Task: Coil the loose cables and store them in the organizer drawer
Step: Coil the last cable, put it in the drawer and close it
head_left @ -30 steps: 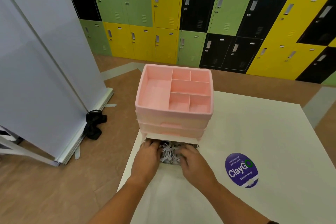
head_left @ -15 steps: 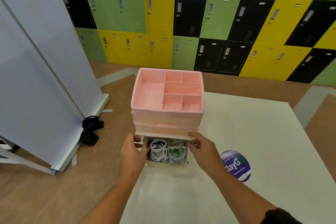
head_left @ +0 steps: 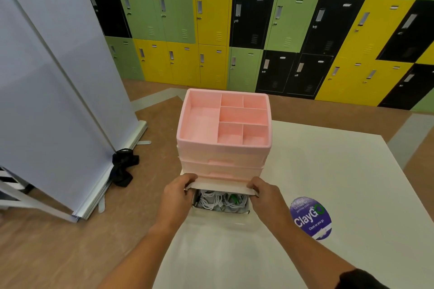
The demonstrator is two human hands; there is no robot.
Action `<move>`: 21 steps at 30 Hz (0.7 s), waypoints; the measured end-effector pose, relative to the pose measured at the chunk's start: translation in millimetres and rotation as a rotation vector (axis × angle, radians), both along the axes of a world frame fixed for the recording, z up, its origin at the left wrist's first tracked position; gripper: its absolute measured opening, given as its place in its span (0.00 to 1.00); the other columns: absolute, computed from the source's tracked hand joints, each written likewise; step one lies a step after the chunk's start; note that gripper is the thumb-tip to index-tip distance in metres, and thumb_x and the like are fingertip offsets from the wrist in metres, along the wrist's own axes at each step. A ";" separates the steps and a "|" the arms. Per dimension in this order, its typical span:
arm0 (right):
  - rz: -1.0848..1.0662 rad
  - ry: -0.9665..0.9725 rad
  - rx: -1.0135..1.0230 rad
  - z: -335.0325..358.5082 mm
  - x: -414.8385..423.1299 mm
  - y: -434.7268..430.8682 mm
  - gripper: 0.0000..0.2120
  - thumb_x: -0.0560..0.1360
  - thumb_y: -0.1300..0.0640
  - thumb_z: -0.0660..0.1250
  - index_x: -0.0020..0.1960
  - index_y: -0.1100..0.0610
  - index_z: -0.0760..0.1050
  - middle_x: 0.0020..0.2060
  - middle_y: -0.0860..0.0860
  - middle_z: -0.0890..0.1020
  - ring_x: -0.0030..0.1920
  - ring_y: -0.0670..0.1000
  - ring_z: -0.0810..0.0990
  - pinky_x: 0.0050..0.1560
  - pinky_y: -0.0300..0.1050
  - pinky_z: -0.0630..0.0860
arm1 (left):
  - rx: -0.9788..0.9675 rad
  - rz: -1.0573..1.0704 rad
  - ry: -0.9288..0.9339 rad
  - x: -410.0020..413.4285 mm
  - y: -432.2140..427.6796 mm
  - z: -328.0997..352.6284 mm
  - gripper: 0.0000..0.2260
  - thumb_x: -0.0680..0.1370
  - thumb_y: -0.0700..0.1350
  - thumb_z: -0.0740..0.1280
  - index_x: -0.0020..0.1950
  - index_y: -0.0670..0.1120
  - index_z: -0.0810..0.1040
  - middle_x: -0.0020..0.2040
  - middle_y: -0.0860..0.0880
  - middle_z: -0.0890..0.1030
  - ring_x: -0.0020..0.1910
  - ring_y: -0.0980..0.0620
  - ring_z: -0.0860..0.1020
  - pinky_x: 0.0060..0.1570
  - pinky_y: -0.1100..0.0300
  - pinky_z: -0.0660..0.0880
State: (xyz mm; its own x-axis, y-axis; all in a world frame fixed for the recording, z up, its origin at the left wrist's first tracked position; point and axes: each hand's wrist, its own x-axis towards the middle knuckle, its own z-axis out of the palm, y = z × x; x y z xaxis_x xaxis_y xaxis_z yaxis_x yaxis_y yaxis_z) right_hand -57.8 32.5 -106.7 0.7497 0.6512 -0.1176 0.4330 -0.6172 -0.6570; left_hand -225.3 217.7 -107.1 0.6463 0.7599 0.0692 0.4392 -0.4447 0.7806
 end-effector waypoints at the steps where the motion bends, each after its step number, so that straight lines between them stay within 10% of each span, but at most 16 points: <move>1: -0.022 0.006 0.021 1.2 1.5 1.6 0.11 0.76 0.66 0.66 0.49 0.49 0.76 0.39 0.48 0.81 0.35 0.47 0.78 0.35 0.44 0.76 | 0.014 0.004 -0.014 1.8 1.3 2.0 0.15 0.77 0.32 0.68 0.58 0.48 0.83 0.52 0.57 0.83 0.51 0.58 0.79 0.48 0.81 0.68; 7: -0.075 0.007 0.077 7.3 10.3 9.7 0.10 0.76 0.65 0.67 0.52 0.52 0.80 0.39 0.48 0.82 0.36 0.48 0.79 0.39 0.47 0.78 | 0.062 0.051 -0.057 12.0 4.1 9.5 0.11 0.78 0.35 0.69 0.56 0.46 0.85 0.51 0.52 0.85 0.49 0.55 0.80 0.55 0.63 0.75; 13: 0.002 -0.006 -0.022 0.4 7.8 6.0 0.12 0.73 0.67 0.66 0.47 0.50 0.78 0.39 0.50 0.83 0.38 0.52 0.80 0.40 0.49 0.79 | 0.032 0.049 0.033 5.5 0.6 -3.3 0.15 0.76 0.30 0.67 0.56 0.45 0.85 0.53 0.51 0.84 0.50 0.57 0.79 0.50 0.79 0.68; 21: 0.128 -0.087 -0.277 -13.7 -9.7 -7.5 0.17 0.76 0.56 0.71 0.63 0.48 0.76 0.52 0.51 0.76 0.47 0.52 0.81 0.49 0.40 0.78 | 0.136 -0.148 0.294 -8.5 -3.4 -17.3 0.16 0.74 0.30 0.66 0.56 0.45 0.83 0.54 0.52 0.81 0.50 0.54 0.78 0.46 0.72 0.68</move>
